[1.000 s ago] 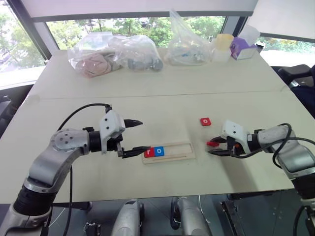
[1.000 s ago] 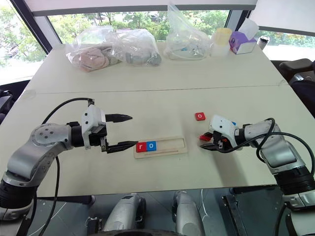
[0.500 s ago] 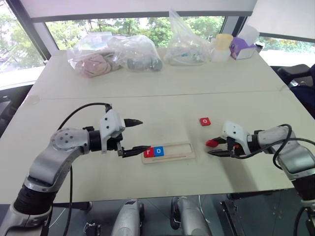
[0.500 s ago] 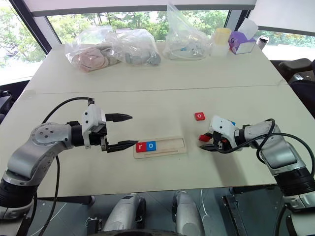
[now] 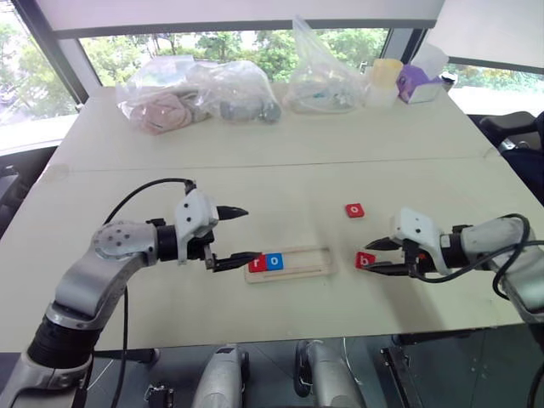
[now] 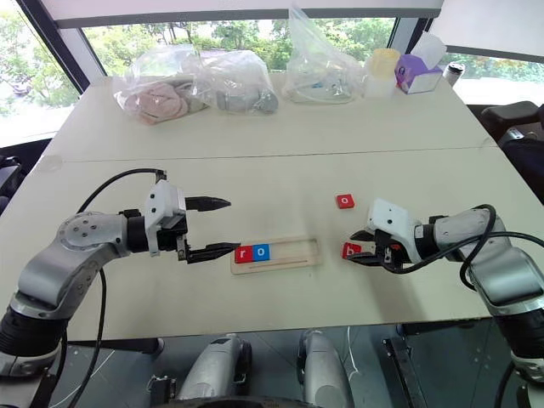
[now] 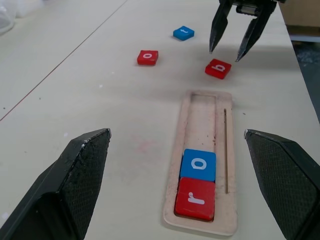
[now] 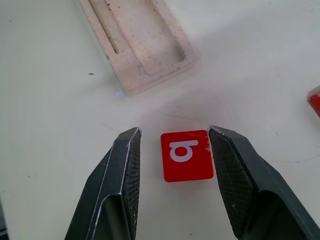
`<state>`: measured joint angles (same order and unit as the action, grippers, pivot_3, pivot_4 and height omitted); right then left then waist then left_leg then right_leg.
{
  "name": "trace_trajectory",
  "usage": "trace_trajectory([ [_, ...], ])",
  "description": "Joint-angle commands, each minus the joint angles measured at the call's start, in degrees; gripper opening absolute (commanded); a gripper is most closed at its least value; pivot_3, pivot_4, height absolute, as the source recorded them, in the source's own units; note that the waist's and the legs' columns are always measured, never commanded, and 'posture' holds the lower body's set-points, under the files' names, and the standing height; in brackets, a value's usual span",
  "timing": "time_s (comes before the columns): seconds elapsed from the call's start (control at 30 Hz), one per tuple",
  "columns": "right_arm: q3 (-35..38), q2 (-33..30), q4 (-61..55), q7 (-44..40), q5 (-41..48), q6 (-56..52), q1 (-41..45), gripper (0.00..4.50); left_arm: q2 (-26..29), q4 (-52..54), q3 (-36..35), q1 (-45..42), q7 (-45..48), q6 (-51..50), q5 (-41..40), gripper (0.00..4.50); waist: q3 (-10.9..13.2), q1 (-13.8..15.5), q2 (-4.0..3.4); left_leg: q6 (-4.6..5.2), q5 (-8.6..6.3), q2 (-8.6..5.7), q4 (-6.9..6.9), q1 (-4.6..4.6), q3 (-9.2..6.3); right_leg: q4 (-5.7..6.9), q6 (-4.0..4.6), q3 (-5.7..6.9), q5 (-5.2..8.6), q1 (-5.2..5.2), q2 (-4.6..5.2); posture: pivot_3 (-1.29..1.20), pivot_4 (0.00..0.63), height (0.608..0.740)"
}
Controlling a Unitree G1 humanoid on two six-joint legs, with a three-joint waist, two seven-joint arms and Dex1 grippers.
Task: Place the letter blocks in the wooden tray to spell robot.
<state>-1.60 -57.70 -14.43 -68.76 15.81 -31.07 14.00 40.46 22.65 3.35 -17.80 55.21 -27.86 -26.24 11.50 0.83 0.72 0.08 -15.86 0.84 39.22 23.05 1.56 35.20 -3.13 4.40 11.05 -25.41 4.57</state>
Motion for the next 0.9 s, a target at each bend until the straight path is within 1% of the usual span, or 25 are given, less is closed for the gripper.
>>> trace_trajectory([
  [0.03, 2.4, -0.5, -1.9, 1.4, 1.2, -0.9, 0.8, 2.16, -0.1, 0.6, -0.2, -0.9, 0.5, 1.3, 0.0, 4.5, 0.0, -0.1, 0.0, 0.0, 0.0, 0.0, 0.0, -0.01, 0.01, 0.0, 0.0, 0.0, 0.0, 0.0, 0.0, 0.0, 0.15, 0.74],
  [0.2, 1.8, -0.6, -0.5, 1.9, 1.1, -0.6, 1.0, 2.16, -0.1, 0.2, -0.1, -1.2, 0.8, 1.4, 0.2, 4.5, 0.0, 0.0, 0.0, 0.0, 0.0, -0.01, 0.0, 0.0, 0.01, 0.0, 0.0, 0.0, 0.0, 0.0, 0.0, 0.0, 0.15, 0.74],
  [0.23, 1.7, -0.5, -0.2, 2.0, 1.0, -0.4, 0.8, 2.69, -0.1, 0.3, -0.1, -1.2, 0.8, 1.4, 0.2, 4.5, 0.0, 0.0, 0.0, 0.0, 0.0, -0.01, 0.0, 0.0, 0.01, 0.0, 0.0, 0.0, 0.0, 0.0, 0.0, 0.0, 0.15, 0.74],
  [0.27, 1.6, -0.5, 0.0, 2.1, 1.0, -0.3, 0.8, 3.03, -0.1, 0.3, -0.1, -1.2, 0.8, 1.4, 0.3, 4.5, 0.0, 0.0, 0.0, 0.0, 0.0, -0.01, 0.0, 0.0, 0.01, 0.0, 0.0, 0.0, 0.0, 0.0, 0.0, 0.0, 0.15, 0.74],
  [0.37, 1.2, -0.2, 0.4, 2.4, 0.9, -0.3, 1.0, 4.46, -0.1, 0.5, -0.3, -0.9, 0.7, 1.3, 0.3, 4.5, 0.0, 0.0, 0.0, 0.0, 0.0, 0.0, 0.0, 0.01, 0.01, 0.0, 0.0, 0.0, 0.0, 0.0, 0.0, 0.0, 0.15, 0.74],
  [0.47, 0.4, 0.2, 1.0, 2.6, 0.5, 0.4, 1.1, 4.46, 0.1, 1.0, -0.5, -0.5, 0.5, 1.2, 0.2, 4.5, 0.0, 0.0, 0.0, 0.0, 0.0, -0.01, 0.0, 0.01, 0.01, 0.0, 0.0, 0.0, 0.0, 0.0, 0.0, 0.0, 0.15, 0.74],
  [0.73, -3.0, 2.3, 7.8, 3.3, -2.8, 4.9, 1.0, 4.46, 0.0, 1.4, -0.5, -0.2, 0.2, 1.0, 0.2, 4.5, 0.0, 0.0, 0.0, 0.0, 0.0, -0.02, 0.0, 0.0, 0.01, 0.0, 0.0, 0.0, -0.01, 0.0, 0.0, 0.0, 0.15, 0.74],
  [0.9, -3.9, 3.7, 9.4, 3.5, -3.7, 6.0, 0.6, 4.46, 0.3, 1.6, -0.7, -0.1, 0.2, 0.9, 0.2, 4.5, 0.0, 0.0, 0.0, 0.0, 0.0, -0.03, 0.0, 0.0, 0.01, 0.01, 0.0, -0.01, -0.01, 0.0, 0.0, 0.0, 0.15, 0.74],
])
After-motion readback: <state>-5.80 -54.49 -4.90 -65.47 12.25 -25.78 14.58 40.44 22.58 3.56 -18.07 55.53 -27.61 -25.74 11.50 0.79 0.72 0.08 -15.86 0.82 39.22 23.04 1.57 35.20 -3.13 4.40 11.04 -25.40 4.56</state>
